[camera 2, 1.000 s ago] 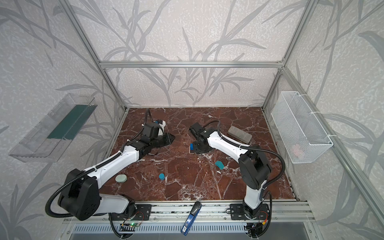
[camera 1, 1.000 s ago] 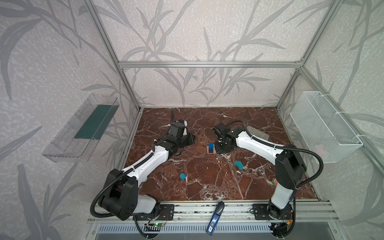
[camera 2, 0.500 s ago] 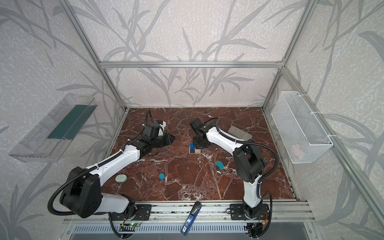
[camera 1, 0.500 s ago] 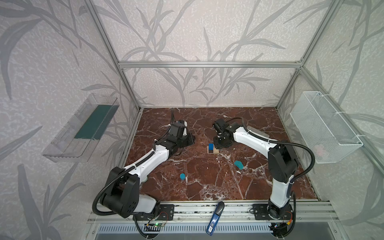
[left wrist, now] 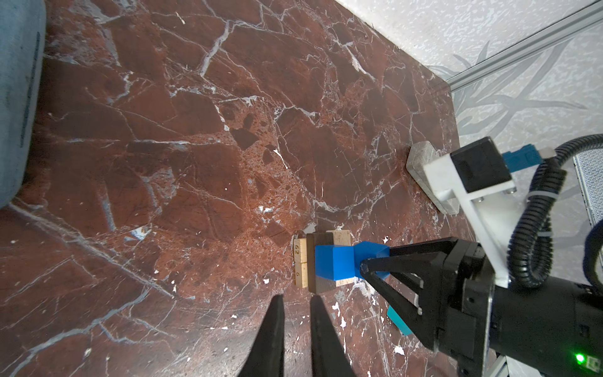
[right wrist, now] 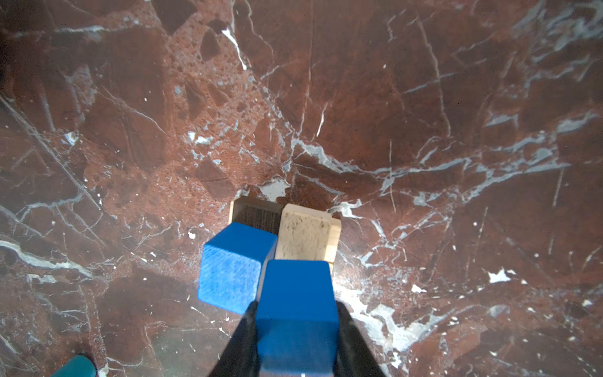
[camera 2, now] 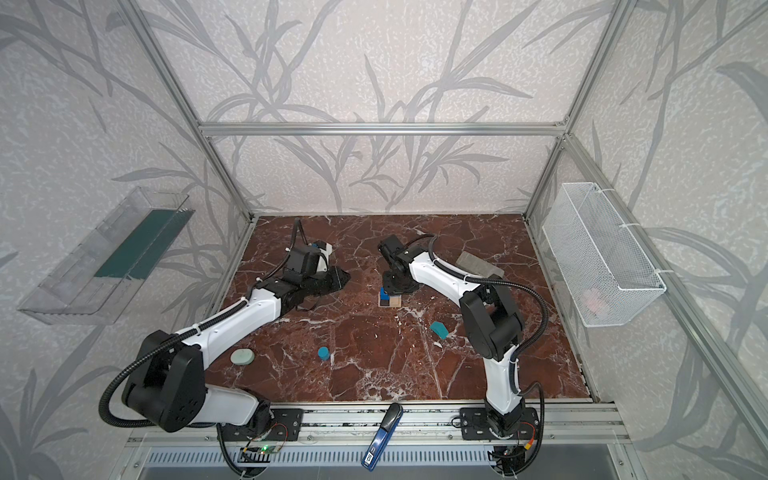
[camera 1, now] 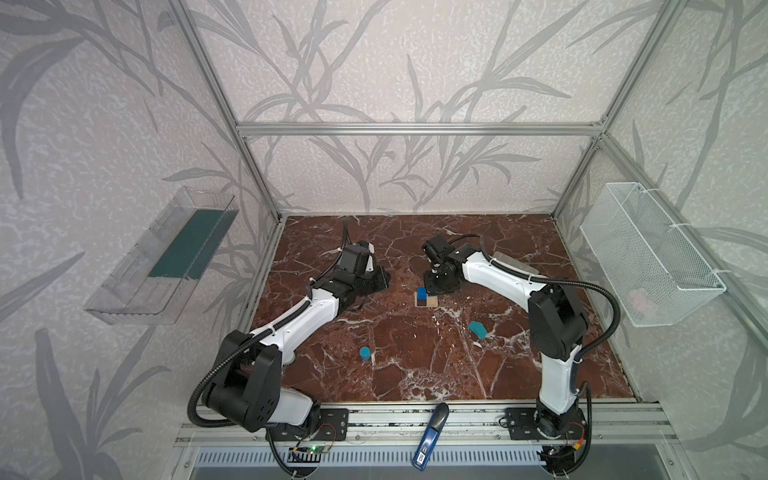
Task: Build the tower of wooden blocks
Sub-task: 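Lift and carry the blue cube with the right gripper toward the stack, then lower the blue cube beside the first blue cube on the stack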
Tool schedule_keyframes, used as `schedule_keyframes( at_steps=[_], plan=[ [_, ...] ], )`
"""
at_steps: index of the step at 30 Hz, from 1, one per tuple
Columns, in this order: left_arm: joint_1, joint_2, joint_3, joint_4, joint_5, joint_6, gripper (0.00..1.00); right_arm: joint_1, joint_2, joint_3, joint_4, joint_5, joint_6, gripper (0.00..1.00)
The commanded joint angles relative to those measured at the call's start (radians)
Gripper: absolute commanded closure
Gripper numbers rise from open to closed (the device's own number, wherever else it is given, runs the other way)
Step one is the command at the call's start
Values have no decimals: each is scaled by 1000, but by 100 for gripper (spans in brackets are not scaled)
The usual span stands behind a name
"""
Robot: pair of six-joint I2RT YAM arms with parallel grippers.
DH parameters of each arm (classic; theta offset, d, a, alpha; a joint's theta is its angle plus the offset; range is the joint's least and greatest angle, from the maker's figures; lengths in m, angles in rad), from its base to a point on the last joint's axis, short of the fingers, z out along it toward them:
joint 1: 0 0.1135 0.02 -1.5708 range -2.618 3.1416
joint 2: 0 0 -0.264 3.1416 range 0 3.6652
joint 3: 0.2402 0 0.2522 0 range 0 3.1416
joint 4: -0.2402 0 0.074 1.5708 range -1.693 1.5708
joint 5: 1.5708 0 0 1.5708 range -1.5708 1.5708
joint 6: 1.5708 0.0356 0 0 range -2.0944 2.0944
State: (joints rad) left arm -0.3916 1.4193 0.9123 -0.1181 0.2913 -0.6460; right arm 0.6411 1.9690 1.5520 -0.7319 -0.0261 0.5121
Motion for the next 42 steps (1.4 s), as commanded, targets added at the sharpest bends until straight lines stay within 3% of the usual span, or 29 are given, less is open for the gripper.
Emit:
schedule_keyframes(
  at_steps=[1, 28, 42],
  plan=[
    [6, 4, -5, 18, 11, 8, 84, -6, 16, 26, 2, -5, 14, 71],
    [11, 4, -4, 17, 22, 8, 85, -10, 34, 30, 14, -16, 29, 61],
    [11, 10, -5, 22, 33, 3, 85, -13, 7, 19, 6, 0, 32, 60]
  ],
)
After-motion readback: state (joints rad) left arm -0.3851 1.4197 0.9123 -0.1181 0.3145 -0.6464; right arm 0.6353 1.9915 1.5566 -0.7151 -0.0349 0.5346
